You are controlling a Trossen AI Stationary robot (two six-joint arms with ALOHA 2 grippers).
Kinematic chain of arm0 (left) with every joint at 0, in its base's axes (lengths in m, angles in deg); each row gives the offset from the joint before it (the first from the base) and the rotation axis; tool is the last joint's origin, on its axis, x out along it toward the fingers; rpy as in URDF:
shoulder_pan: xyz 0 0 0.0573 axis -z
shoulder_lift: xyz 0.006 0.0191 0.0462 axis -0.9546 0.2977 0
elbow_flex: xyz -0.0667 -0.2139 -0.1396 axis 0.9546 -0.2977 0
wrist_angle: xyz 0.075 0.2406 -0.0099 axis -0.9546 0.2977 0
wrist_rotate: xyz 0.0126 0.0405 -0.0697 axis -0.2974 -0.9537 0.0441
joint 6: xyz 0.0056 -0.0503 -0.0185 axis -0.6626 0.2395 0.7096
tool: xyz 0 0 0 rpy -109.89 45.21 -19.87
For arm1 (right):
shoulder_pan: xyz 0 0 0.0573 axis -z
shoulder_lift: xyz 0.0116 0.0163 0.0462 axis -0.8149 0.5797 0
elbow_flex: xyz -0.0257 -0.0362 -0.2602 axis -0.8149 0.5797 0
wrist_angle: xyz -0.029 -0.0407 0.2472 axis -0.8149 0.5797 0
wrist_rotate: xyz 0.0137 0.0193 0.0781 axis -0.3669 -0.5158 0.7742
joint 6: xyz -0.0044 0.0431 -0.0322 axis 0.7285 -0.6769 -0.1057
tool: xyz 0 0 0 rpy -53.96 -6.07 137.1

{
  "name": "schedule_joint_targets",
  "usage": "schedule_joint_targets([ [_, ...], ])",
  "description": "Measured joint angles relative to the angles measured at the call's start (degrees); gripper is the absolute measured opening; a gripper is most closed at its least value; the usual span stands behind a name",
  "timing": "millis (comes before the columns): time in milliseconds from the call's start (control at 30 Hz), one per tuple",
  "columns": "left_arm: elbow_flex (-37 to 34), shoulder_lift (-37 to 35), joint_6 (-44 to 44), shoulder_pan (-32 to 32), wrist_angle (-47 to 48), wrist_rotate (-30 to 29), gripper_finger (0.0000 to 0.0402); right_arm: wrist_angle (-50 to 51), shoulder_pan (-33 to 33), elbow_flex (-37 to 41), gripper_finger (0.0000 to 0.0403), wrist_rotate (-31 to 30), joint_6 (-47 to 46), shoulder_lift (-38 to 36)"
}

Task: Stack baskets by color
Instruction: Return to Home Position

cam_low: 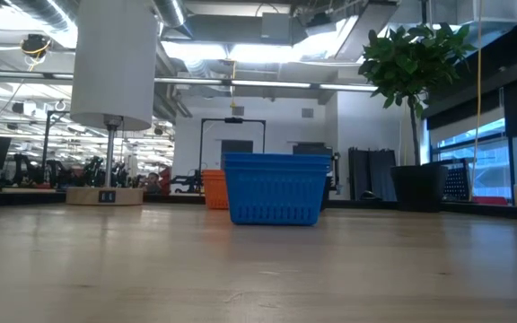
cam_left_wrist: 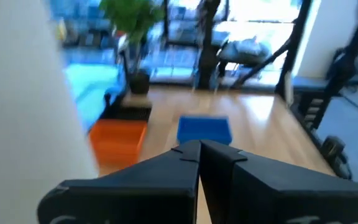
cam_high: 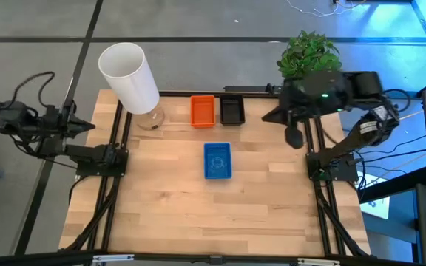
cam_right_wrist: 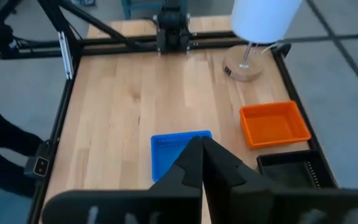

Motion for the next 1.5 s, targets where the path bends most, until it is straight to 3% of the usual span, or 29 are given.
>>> schedule_joint_targets([
  [200, -3.38, 0.06, -2.20, -0.25, -7.62, 4.87, 0.0000, -4.40, -1.21, 8.70, 0.0000, -2.56, -0.30, -8.26],
  [400, -6.43, 0.10, -2.22, -0.26, -11.81, 6.47, 0.0000, -21.97, -1.26, 31.92, 0.0000, -2.67, -0.04, -23.52],
  [600, -9.73, 0.15, -2.37, -0.25, -12.13, 3.93, 0.0000, -38.88, -1.24, 56.72, 0.0000, -2.67, -0.35, -40.27],
  [833, -12.29, 0.17, -5.17, -0.25, -18.90, 3.88, 0.0000, -51.46, -1.24, 77.61, 0.0000, -2.57, -2.73, -57.84],
  [1100, -16.38, 0.17, -6.66, -0.25, -26.11, 3.19, 0.0000, -57.14, -1.22, 92.97, 0.0000, -2.28, -3.18, -73.94],
  [1333, -21.26, 0.17, -6.39, -0.25, -31.35, 2.82, 0.0000, -59.37, -1.22, 101.38, 0.0000, -2.25, -3.36, -85.80],
  [1500, -25.84, 0.17, -8.00, -0.25, -38.24, 2.79, 0.0000, -59.23, -1.22, 103.54, 0.0000, -2.13, -2.58, -87.44],
])
